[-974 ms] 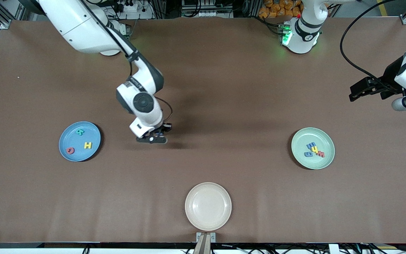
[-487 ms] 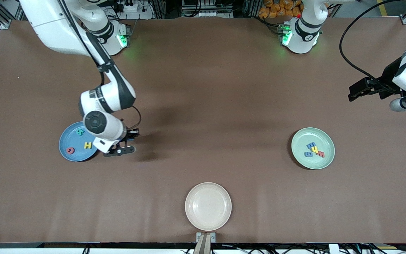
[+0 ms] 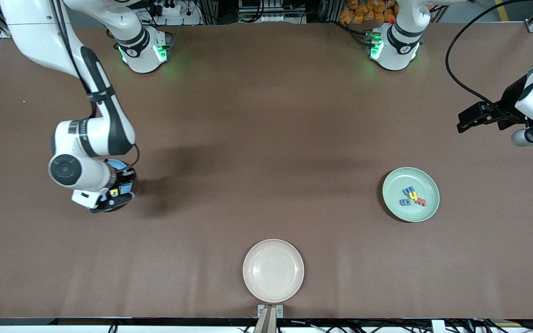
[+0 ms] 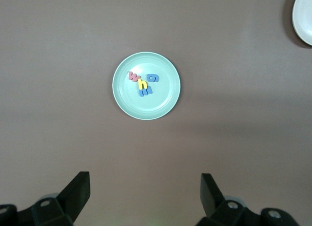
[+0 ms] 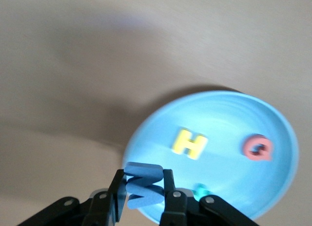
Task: Sort uppercase to blue plate, lowercase to green plate
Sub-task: 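Lower the blue M onto the blue plate and open the right gripper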
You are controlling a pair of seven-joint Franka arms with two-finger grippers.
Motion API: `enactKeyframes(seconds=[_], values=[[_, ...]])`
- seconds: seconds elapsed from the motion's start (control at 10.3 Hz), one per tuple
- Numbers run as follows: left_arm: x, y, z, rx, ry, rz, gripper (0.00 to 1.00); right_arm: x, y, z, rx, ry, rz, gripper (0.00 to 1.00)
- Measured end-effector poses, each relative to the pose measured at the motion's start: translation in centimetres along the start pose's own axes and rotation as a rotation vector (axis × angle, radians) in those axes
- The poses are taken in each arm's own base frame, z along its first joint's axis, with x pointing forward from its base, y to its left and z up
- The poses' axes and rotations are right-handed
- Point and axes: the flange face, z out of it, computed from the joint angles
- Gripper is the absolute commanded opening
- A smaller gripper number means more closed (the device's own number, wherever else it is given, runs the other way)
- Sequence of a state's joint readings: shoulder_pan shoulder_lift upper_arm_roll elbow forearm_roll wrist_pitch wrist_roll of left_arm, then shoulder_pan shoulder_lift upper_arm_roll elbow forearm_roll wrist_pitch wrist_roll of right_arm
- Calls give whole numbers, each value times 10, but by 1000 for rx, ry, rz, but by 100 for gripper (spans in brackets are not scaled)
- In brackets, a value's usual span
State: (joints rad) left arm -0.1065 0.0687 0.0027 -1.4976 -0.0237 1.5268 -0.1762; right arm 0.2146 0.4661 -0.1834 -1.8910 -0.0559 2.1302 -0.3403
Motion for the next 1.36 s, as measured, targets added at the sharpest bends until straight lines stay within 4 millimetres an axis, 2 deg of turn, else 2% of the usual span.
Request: enactKeyframes(seconds=[0.1,0.39,0.68,0.88,0.97,1.07,1.17,1.27,1.36], values=[[0,0,0,0,0,0,100,-7,15,3,-2,-9,-16,29],[0,0,0,0,0,0,100,-19,34,19,2,-13,-72,30],[0,0,2,1,-3,0,100,-30,73,37,-17,27,-140,33],[0,0,3,1,-5,1,100,-35,90,50,-25,32,-170,37],[0,0,3,1,-6,1,100,-37,94,54,-23,33,-172,47],[0,0,4,1,-8,1,100,-38,96,57,-21,34,-172,62],[1,1,5,2,-9,1,100,-38,96,57,-20,35,-173,71],[1,1,5,2,-11,1,100,-37,96,57,-19,36,-173,78],[1,1,6,2,-12,1,100,-37,96,57,-19,36,-173,78]])
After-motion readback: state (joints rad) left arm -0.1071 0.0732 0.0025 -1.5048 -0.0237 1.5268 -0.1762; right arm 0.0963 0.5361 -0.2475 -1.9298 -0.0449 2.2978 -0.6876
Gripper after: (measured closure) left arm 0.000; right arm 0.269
